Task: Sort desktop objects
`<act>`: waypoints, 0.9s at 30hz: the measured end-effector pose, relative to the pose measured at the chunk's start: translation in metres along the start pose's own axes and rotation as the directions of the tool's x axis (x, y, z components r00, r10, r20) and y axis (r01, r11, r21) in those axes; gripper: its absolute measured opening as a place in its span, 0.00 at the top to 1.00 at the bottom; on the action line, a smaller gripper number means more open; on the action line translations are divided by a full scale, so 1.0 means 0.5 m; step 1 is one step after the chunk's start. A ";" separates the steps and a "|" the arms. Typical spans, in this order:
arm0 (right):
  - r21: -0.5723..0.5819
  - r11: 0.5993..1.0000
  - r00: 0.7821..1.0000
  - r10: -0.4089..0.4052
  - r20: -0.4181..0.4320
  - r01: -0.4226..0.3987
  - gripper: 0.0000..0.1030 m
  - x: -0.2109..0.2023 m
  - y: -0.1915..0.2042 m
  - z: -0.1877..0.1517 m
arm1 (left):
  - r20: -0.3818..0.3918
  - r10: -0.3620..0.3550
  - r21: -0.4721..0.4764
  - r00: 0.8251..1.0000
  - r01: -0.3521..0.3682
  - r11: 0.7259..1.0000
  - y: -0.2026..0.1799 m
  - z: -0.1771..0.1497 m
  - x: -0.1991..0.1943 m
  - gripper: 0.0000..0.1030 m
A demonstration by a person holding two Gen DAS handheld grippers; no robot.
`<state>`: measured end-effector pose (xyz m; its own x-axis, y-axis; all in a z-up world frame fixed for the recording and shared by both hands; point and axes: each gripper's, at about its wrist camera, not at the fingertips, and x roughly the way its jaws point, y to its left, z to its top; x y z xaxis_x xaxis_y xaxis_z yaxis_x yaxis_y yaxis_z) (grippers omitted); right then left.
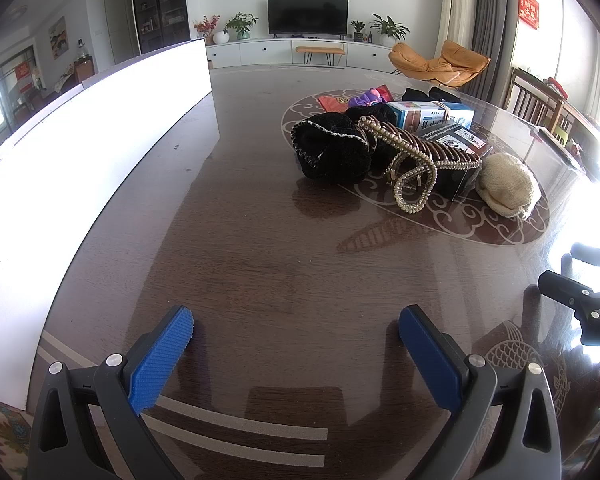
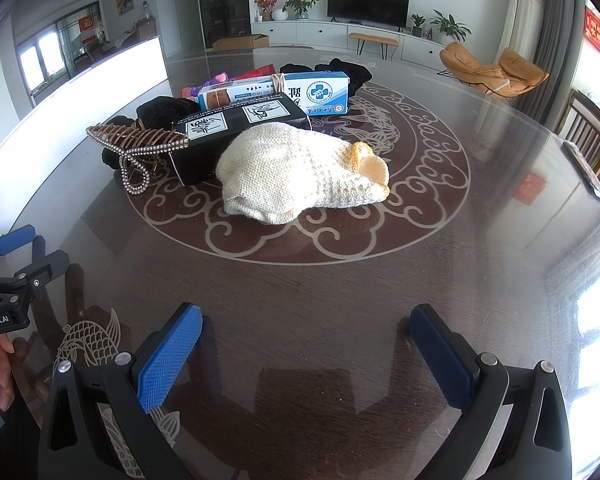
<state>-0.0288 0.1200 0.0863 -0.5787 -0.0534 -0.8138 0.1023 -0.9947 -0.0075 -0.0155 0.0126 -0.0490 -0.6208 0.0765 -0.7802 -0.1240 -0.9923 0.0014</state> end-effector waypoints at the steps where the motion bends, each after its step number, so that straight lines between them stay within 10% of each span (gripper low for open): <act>1: 0.000 1.000 1.000 0.000 0.000 0.000 0.00 0.000 0.000 0.000 | 0.000 0.000 0.000 1.000 0.000 1.000 0.000 0.000 0.000 0.00; 27: 0.000 1.000 1.000 0.000 0.000 0.000 0.00 0.000 0.000 0.000 | -0.029 -0.014 0.010 0.999 0.014 1.000 0.014 0.005 -0.007 0.00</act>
<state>-0.0288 0.1201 0.0864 -0.5787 -0.0536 -0.8138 0.1026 -0.9947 -0.0074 -0.0159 0.0056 -0.0449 -0.5963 0.0874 -0.7980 -0.1408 -0.9900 -0.0032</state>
